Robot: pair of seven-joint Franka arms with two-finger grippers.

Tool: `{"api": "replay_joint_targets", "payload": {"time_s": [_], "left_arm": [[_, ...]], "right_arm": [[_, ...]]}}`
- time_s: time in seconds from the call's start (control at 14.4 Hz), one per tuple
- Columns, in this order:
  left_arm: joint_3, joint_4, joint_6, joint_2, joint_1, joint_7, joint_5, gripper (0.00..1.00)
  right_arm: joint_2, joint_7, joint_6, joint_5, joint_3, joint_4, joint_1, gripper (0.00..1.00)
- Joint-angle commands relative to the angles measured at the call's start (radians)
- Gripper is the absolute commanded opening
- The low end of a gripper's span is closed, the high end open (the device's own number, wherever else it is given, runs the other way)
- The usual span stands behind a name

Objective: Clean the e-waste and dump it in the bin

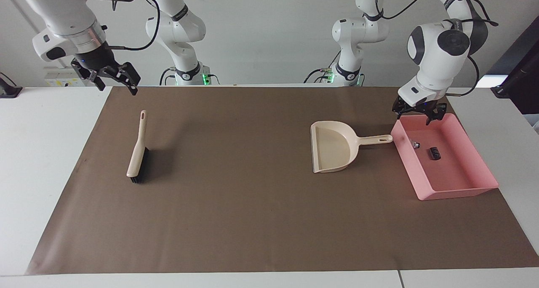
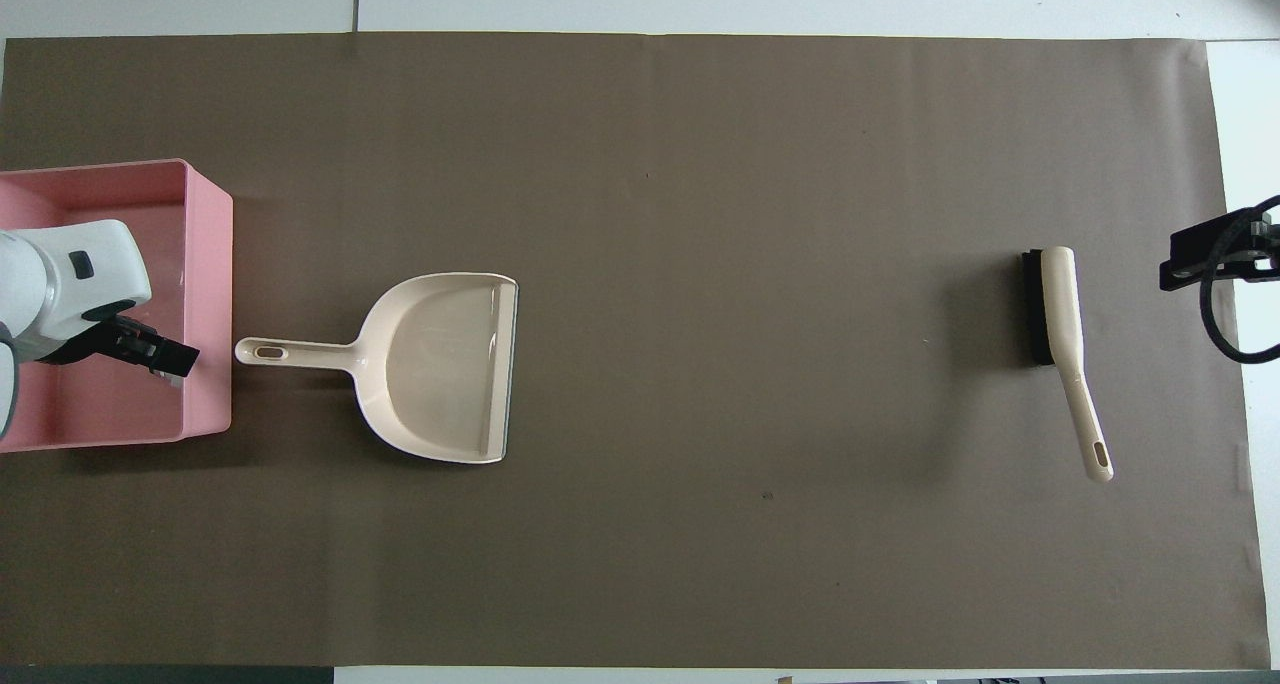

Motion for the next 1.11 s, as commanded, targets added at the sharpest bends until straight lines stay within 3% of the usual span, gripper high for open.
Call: {"api": "replay_joint_targets", "payload": {"time_s": [0.0,0.35,1.04], "left_arm": [[-0.006,0.202,-0.150,0.044,0.039,-0.046,-0.107,0.98],[-0.006,0.486,-0.328,0.146,0.039,-0.103,-0.165,0.98],[-0.007,0.472,-0.396,0.120,0.042,-0.143,-0.162,0.98]], "right_arm": [[0.008,0.039,-0.011,0.006,0.005,0.005,0.003,1.00],[-0.003,0.041,-0.011,0.008,0.005,-0.006,-0.001,1.00],[-0.005,-0.012,-0.009,0.008,0.004,-0.006,-0.004,1.00]]}}
